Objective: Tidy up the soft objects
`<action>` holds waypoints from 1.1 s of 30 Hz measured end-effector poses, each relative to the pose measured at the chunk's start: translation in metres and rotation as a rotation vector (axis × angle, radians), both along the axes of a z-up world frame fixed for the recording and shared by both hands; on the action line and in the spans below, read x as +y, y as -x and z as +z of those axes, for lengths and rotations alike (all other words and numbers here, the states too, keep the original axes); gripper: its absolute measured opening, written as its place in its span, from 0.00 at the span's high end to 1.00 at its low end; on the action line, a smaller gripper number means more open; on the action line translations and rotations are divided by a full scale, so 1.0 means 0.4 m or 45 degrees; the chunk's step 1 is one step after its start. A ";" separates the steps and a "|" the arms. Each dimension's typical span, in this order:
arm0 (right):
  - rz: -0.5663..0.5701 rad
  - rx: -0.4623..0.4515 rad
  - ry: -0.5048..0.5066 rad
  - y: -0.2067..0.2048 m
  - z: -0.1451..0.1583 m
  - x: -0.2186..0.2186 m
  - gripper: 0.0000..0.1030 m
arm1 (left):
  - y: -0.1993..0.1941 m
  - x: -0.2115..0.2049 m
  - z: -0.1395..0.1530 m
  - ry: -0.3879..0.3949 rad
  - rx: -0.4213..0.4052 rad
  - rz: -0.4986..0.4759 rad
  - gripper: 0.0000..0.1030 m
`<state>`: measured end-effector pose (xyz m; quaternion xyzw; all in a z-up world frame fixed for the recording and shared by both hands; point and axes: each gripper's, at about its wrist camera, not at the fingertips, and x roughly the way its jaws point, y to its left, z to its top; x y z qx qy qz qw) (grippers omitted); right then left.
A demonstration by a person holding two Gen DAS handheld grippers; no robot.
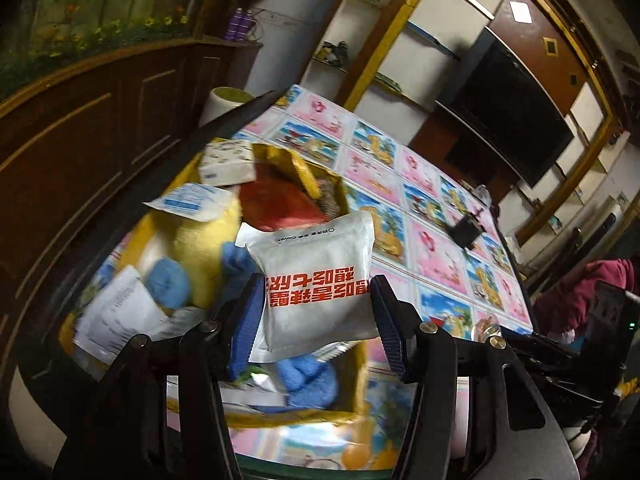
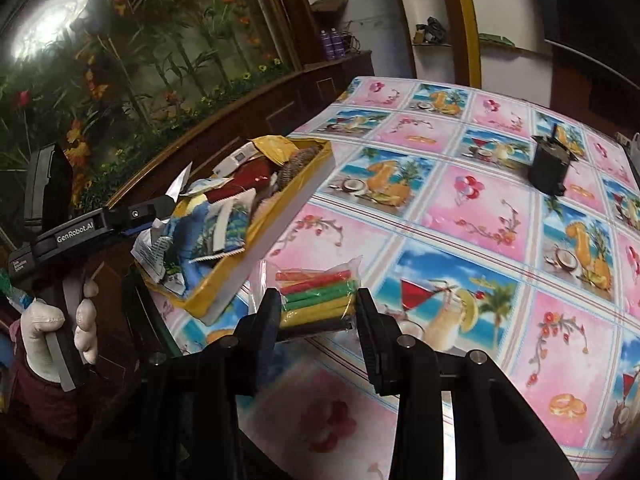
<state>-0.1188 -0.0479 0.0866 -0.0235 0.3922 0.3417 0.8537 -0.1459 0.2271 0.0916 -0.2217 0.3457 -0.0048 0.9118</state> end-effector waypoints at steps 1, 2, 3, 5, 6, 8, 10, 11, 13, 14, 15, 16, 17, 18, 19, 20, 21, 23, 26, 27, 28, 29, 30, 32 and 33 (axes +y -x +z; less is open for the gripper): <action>0.022 -0.005 0.003 -0.005 0.006 0.030 0.64 | -0.006 0.013 -0.004 -0.007 0.010 0.016 0.47; 0.040 -0.012 0.005 -0.009 0.013 0.056 0.64 | -0.017 0.022 -0.009 -0.019 0.024 0.028 0.47; 0.053 -0.020 0.006 -0.014 0.019 0.079 0.64 | -0.029 0.033 -0.017 -0.033 0.041 0.042 0.47; 0.081 -0.024 0.007 -0.034 0.031 0.134 0.64 | -0.051 0.057 -0.037 -0.056 0.087 0.078 0.44; 0.091 -0.018 0.003 -0.047 0.035 0.160 0.64 | -0.058 0.067 -0.046 -0.059 0.109 0.091 0.43; 0.107 0.009 -0.001 -0.076 0.037 0.204 0.64 | -0.054 0.083 -0.059 -0.026 0.119 0.107 0.39; 0.116 0.041 0.004 -0.107 0.030 0.250 0.64 | -0.034 0.093 -0.060 0.011 0.072 0.103 0.39; 0.122 0.060 0.009 -0.119 0.024 0.270 0.64 | -0.027 0.097 -0.059 0.013 0.057 0.106 0.38; 0.133 0.104 0.013 -0.138 0.008 0.308 0.64 | -0.006 0.108 -0.054 0.009 0.023 0.117 0.38; 0.142 0.129 0.016 -0.148 -0.002 0.330 0.64 | 0.002 0.111 -0.049 0.009 0.007 0.125 0.38; 0.150 0.149 0.018 -0.156 -0.011 0.350 0.64 | 0.011 0.118 -0.045 0.011 -0.009 0.138 0.38; 0.161 0.173 0.023 -0.163 -0.022 0.376 0.64 | 0.020 0.127 -0.043 0.018 -0.024 0.151 0.37; 0.170 0.191 0.029 -0.169 -0.031 0.396 0.64 | 0.031 0.138 -0.042 0.033 -0.039 0.162 0.36; 0.172 0.206 0.036 -0.174 -0.039 0.414 0.64 | 0.038 0.147 -0.042 0.046 -0.048 0.168 0.36; 0.173 0.215 0.045 -0.178 -0.047 0.433 0.64 | 0.044 0.154 -0.043 0.052 -0.052 0.173 0.36; 0.169 0.211 0.060 -0.180 -0.052 0.449 0.64 | 0.046 0.160 -0.042 0.053 -0.054 0.177 0.36; 0.163 0.202 0.076 -0.184 -0.055 0.463 0.64 | 0.049 0.164 -0.042 0.052 -0.057 0.182 0.36; 0.158 0.206 0.090 -0.190 -0.061 0.478 0.63 | 0.056 0.169 -0.044 0.045 -0.060 0.186 0.36; 0.152 0.201 0.080 -0.189 -0.060 0.480 0.60 | 0.064 0.170 -0.047 0.040 -0.055 0.191 0.36; 0.160 0.206 0.050 -0.184 -0.052 0.473 0.57 | 0.065 0.169 -0.048 0.035 -0.054 0.192 0.36; 0.167 0.208 0.015 -0.181 -0.046 0.463 0.53 | 0.065 0.165 -0.048 0.027 -0.050 0.195 0.36; 0.162 0.199 -0.007 -0.174 -0.036 0.452 0.48 | 0.066 0.160 -0.046 0.018 -0.049 0.194 0.36; 0.151 0.177 -0.024 -0.164 -0.022 0.438 0.46 | 0.068 0.154 -0.044 0.009 -0.052 0.191 0.36; 0.139 0.132 -0.041 -0.146 -0.002 0.428 0.42 | 0.072 0.134 -0.037 -0.022 -0.059 0.187 0.36; 0.138 0.110 -0.053 -0.132 0.009 0.414 0.41 | 0.072 0.124 -0.033 -0.038 -0.063 0.186 0.36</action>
